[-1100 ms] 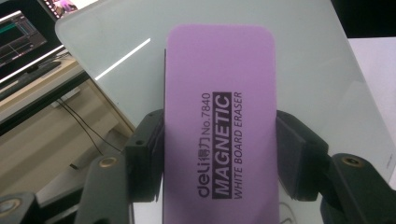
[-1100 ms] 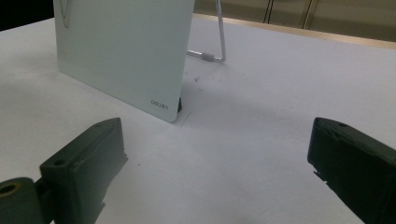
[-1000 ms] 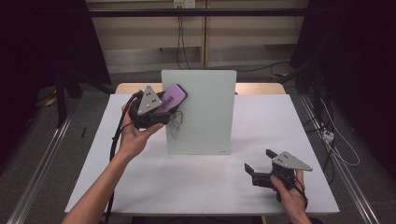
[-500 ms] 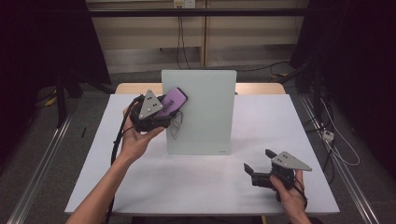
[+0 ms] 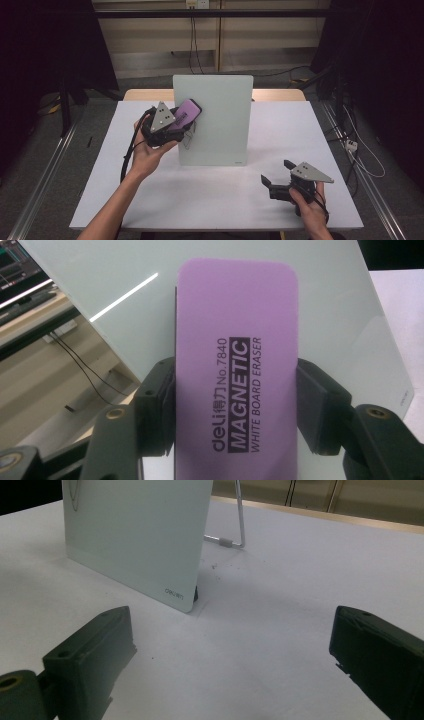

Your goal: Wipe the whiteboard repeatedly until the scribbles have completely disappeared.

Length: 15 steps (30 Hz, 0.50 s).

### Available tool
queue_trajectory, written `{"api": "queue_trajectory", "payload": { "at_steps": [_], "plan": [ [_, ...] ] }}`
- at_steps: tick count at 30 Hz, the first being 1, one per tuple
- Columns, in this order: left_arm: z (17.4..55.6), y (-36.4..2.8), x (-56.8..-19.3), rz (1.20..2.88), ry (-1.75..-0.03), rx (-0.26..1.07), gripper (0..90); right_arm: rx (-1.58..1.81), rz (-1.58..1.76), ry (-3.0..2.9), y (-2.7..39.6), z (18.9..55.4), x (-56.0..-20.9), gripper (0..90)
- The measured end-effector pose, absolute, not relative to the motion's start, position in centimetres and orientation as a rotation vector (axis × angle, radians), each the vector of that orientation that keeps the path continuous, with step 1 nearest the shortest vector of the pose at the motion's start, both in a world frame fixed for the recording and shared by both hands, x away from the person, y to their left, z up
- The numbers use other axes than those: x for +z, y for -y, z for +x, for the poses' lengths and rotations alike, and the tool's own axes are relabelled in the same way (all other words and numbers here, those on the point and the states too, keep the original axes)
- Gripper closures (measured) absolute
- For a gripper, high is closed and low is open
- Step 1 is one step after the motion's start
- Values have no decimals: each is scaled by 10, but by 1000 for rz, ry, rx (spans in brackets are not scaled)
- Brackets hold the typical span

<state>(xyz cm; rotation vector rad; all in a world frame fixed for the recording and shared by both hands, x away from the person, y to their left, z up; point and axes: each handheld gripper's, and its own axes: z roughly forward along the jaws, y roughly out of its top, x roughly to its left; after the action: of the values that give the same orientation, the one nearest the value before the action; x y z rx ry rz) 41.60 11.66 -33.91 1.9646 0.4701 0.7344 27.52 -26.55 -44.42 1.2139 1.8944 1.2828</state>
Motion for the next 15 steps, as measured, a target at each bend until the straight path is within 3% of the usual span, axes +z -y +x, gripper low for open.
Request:
{"api": "queue_trajectory", "payload": {
  "at_steps": [15],
  "plan": [
    [407,-110,-357,2049,-433,715,413,1289,1208,-1899,265,275,-444,38]
  ]
}}
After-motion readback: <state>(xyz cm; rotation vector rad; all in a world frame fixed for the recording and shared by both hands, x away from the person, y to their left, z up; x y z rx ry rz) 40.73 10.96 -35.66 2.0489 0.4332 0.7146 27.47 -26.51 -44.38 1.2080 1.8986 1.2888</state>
